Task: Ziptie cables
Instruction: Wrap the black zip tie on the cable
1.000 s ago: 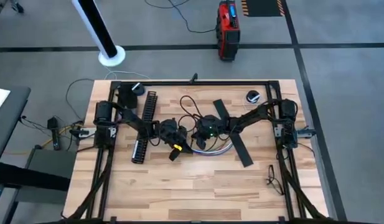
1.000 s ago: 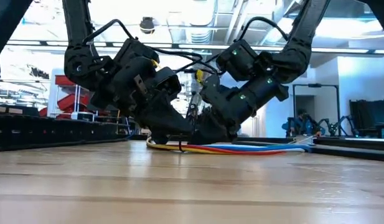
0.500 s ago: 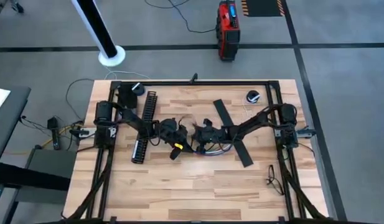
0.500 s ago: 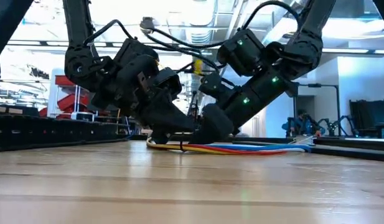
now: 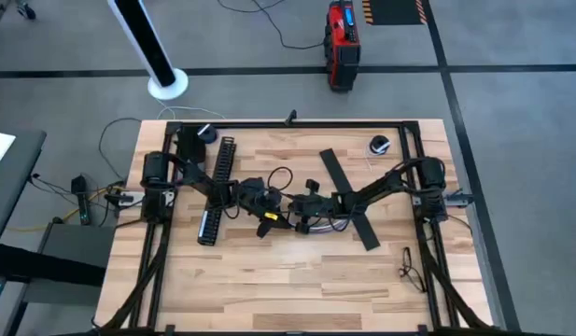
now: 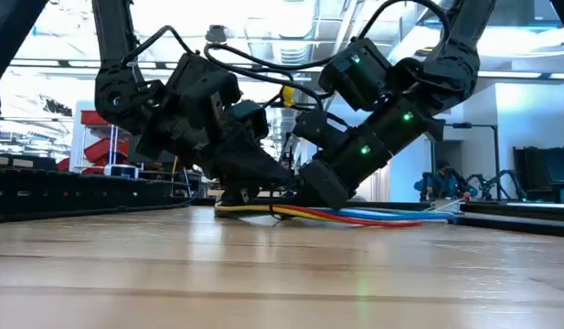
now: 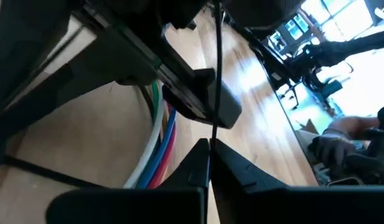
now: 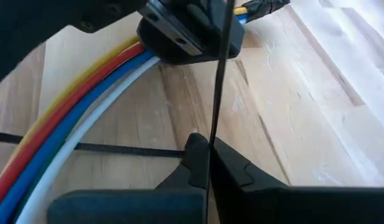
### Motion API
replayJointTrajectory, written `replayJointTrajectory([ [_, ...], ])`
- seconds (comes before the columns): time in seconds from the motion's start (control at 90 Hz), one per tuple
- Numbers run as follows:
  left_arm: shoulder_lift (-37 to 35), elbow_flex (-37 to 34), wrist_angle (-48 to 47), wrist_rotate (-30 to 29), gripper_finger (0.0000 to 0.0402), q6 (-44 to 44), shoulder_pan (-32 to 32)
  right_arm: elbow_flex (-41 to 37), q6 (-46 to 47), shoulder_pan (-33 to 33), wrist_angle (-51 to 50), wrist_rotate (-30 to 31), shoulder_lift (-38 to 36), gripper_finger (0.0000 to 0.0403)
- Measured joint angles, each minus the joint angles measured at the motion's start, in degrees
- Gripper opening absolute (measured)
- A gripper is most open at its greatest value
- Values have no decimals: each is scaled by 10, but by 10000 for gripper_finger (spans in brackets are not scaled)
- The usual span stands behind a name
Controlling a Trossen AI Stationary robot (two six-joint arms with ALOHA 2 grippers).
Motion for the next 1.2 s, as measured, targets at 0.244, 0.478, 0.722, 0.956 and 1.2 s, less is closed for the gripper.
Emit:
replayJointTrajectory([
  [0.244, -1, 0, -4, 0, 0, -23, 0, 0, -1, 0, 0, 0, 0, 0],
  [0.478, -2, 1, -28, -2, 0, -34, -1, 0, -1, 0, 1, -1, 0, 0],
  [0.722, -1, 0, -22, -42, 0, -69, -3, 0, -1, 0, 1, -1, 0, 0],
  [0.956, 0, -2, 19, -88, 0, -127, -31, 1, -1, 0, 0, -2, -1, 0],
  [1.2, 0, -21, 38, -93, 0, -134, -51, 1, -5, 0, 0, -6, -1, 0],
])
